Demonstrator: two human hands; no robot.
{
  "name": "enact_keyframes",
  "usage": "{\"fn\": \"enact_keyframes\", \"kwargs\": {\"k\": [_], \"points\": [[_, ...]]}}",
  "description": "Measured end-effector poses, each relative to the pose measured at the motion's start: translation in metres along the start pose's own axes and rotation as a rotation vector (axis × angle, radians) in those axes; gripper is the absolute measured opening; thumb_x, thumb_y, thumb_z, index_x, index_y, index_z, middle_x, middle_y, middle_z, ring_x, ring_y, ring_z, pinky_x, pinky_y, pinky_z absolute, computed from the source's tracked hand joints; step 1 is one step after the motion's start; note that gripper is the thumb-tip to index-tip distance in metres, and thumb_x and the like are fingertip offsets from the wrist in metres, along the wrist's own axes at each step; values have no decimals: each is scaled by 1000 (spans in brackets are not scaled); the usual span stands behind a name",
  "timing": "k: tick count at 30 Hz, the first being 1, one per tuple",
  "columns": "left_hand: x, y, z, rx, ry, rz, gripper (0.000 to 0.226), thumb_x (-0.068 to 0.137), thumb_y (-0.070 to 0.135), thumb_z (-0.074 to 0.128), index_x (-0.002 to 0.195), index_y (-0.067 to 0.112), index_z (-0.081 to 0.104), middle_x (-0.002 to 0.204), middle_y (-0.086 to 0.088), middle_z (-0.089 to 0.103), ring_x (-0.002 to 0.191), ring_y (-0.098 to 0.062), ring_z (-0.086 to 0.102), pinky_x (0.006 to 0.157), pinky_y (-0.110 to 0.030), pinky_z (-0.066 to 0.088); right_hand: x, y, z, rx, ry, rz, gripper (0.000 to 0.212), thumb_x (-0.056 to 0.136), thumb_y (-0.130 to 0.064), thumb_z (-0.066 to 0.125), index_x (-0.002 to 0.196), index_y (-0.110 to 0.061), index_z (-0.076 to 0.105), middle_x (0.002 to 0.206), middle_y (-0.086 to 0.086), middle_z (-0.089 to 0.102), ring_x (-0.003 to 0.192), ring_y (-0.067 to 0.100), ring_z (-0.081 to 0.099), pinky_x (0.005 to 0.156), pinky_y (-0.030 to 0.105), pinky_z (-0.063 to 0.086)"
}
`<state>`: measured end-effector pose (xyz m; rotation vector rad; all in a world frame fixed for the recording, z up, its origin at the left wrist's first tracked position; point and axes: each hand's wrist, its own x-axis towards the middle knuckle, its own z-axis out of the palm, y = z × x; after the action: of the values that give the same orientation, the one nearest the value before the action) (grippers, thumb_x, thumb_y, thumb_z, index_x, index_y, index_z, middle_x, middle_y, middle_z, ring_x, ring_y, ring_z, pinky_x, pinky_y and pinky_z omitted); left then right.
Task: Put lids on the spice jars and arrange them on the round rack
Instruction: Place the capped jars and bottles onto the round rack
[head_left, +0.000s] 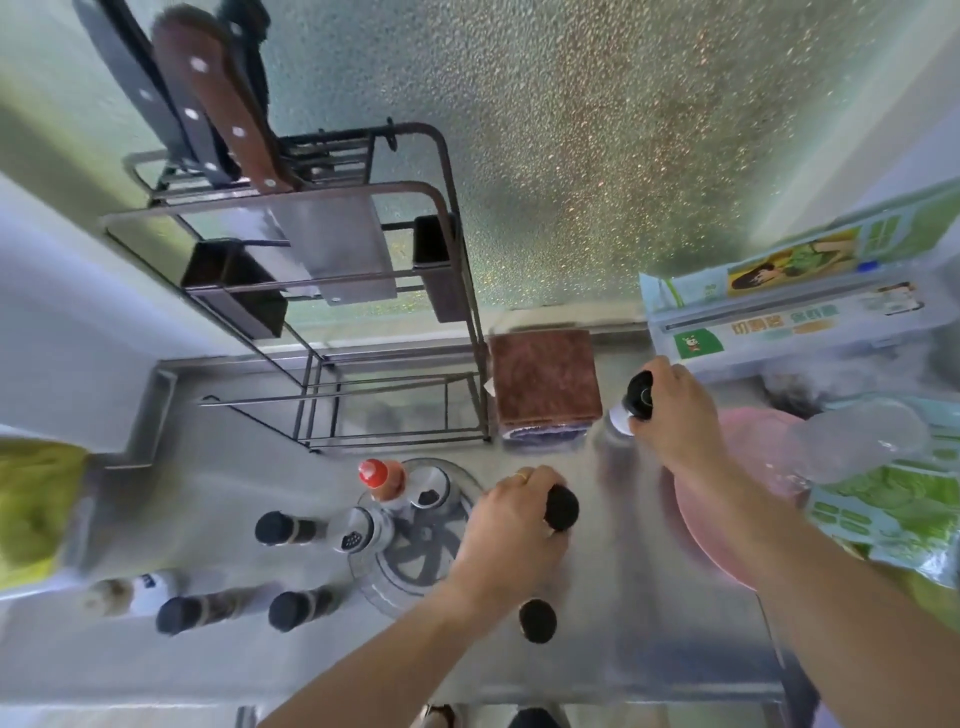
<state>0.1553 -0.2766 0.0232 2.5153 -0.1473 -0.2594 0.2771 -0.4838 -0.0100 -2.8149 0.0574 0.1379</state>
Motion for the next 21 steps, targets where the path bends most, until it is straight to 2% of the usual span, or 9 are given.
{"fn": "enact_keyframes", "kwargs": {"k": [3,6,8,12,17,21], "points": [[-32,-34,-26,9,55,-78,30,80,29,68,109,31,61,102,11,68,91,-14,63,81,-29,51,-29,-31,-13,83,52,-25,45,72,-9,79,110,-7,54,104,18,61,92,41,62,73,41,47],[-58,-65,-42,28,107,-137,25,77,28,71,100,28,63,90,9,70,82,-17,66,71,-30,52,-62,-68,-21,164,13,-106,45,75,-19,80,111,-14,54,107,9,60,92,35,61,69,34,41],[-69,-78,-48,16,137,-196,24,76,27,74,99,26,65,90,7,71,82,-19,67,70,-30,52,-81,-91,-21,182,-30,-173,47,73,-19,81,110,-18,52,106,5,60,91,30,62,69,30,39],[-82,-95,-48,-28,142,-271,29,76,31,75,102,26,65,94,6,72,87,-19,66,73,-32,51,-112,-131,-17,192,-90,-234,53,71,-18,83,112,-20,51,108,3,59,93,27,63,74,35,49],[-92,-109,-32,-25,64,-340,29,77,25,69,104,29,60,96,5,69,87,-22,67,73,-36,55,-135,-156,11,195,-197,-289,54,72,-24,85,113,-18,51,111,3,60,97,27,61,76,30,44],[-97,-113,-18,-28,46,-343,25,80,23,64,104,26,60,99,4,69,91,-24,66,73,-32,52,-136,-165,39,181,-237,-278,52,73,-28,82,112,-16,51,107,6,59,93,31,62,75,38,48]]}}
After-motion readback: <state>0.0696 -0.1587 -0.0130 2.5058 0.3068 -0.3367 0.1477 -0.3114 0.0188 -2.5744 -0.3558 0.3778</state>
